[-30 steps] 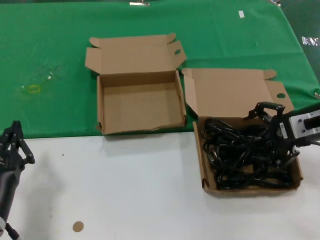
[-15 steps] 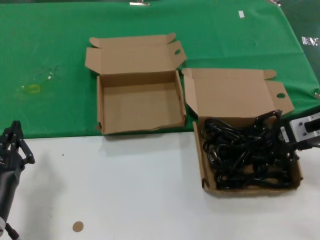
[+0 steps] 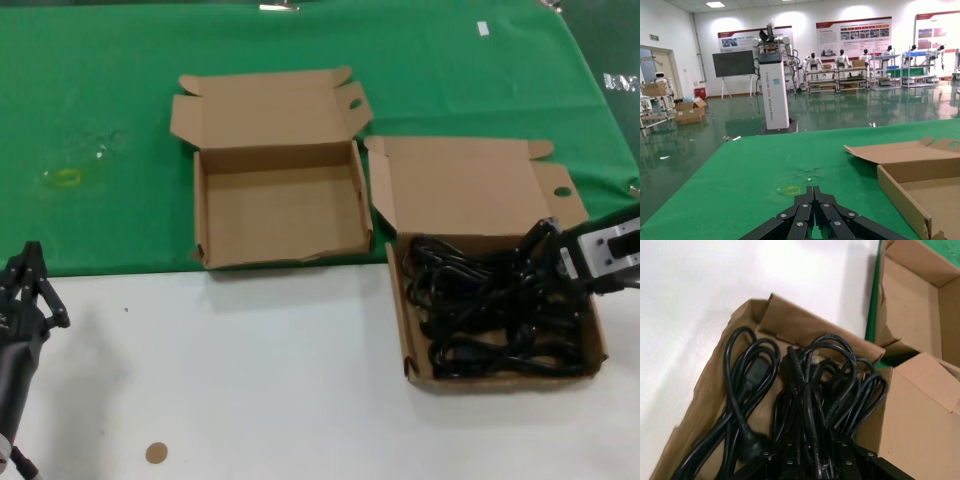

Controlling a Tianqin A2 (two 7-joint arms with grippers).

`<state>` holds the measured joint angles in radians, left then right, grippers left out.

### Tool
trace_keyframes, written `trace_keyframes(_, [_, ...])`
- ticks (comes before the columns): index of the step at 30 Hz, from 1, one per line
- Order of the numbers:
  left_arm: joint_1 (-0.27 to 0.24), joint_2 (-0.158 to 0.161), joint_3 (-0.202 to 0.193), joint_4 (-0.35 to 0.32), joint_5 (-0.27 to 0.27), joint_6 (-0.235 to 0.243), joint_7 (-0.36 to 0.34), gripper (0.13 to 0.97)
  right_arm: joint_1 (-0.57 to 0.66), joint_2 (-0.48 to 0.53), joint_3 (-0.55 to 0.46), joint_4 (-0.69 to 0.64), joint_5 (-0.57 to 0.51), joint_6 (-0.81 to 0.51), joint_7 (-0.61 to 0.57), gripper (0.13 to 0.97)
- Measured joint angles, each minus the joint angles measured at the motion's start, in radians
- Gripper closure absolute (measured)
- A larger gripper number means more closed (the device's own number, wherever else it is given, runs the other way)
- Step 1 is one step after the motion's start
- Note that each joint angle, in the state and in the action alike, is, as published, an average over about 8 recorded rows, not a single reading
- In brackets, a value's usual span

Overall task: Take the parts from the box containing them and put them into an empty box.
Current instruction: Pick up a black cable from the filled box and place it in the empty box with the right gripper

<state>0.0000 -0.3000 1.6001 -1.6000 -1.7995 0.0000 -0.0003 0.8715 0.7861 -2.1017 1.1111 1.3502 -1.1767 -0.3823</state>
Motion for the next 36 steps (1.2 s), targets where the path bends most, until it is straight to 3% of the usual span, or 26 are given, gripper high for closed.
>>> trace_keyframes(11, [0.000,0.000,0.000,0.000,0.000,0.000,0.000,0.945,0.008,0.033,0.012,0.050,0.006,-0.036,0.020,0.855])
trace_keyframes(19, [0.000,0.000,0.000,0.000,0.000,0.000,0.000,0.945,0.044,0.022,0.028,0.089,0.021,-0.055,0.074,0.858])
trace_keyframes(36, [0.000,0.000,0.000,0.000,0.000,0.000,0.000,0.945,0.151,-0.138,0.008,0.114,0.004,0.009,0.153,0.860])
